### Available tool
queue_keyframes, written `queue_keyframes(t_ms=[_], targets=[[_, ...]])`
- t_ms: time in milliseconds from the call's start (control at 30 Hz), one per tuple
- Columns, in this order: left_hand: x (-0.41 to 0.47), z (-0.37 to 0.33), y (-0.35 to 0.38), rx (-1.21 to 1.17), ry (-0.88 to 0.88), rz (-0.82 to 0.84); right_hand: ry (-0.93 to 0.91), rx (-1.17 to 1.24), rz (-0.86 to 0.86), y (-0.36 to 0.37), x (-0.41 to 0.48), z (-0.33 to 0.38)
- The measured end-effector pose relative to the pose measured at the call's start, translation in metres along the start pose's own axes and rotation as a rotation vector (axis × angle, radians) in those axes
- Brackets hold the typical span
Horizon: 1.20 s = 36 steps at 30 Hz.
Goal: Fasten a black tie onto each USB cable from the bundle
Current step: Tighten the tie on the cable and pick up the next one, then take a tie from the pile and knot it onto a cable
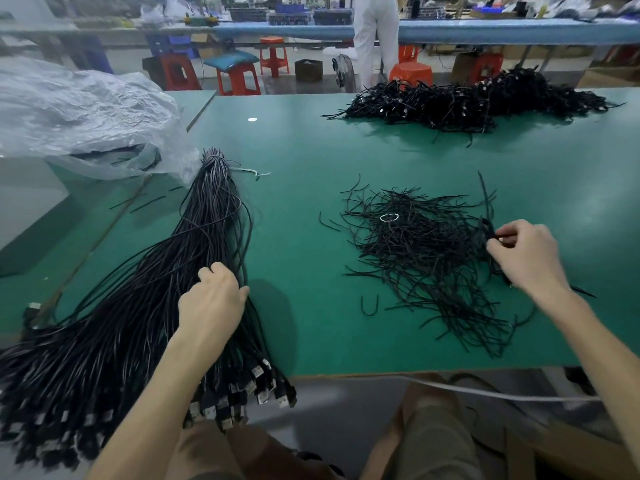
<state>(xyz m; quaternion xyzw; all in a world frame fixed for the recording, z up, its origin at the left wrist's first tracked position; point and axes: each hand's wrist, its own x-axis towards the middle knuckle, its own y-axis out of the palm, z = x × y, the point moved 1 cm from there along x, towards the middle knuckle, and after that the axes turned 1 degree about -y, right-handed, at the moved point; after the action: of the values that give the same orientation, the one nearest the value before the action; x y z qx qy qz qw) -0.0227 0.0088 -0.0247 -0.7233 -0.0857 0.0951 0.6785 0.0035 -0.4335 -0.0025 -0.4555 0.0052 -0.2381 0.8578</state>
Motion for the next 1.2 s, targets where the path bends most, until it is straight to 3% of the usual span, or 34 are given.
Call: queue_keyframes(t_ms=[133,400,700,1067,1200], targets=[[0.006,-0.001,0.002,0.022,-0.016,-0.005,0.061,-0.127,-0.034,-0.001,0.005,-0.025],[0.019,0.006,0.003,-0.070,-0.022,0.052,0.035,-0.150,-0.060,0.016,-0.003,-0.048],[0.018,0.001,-0.001,-0.421,-0.009,0.043,0.014,-0.160,-0.068,0.017,-0.012,-0.049],[-0.009,-0.025,-0.047,-0.932,0.237,0.106,0.018,-0.194,-0.066,0.018,-0.018,-0.041],[-0.028,-0.042,-0.059,-1.005,0.366,0.181,0.001,-0.218,-0.069,0.021,-0.020,-0.040]])
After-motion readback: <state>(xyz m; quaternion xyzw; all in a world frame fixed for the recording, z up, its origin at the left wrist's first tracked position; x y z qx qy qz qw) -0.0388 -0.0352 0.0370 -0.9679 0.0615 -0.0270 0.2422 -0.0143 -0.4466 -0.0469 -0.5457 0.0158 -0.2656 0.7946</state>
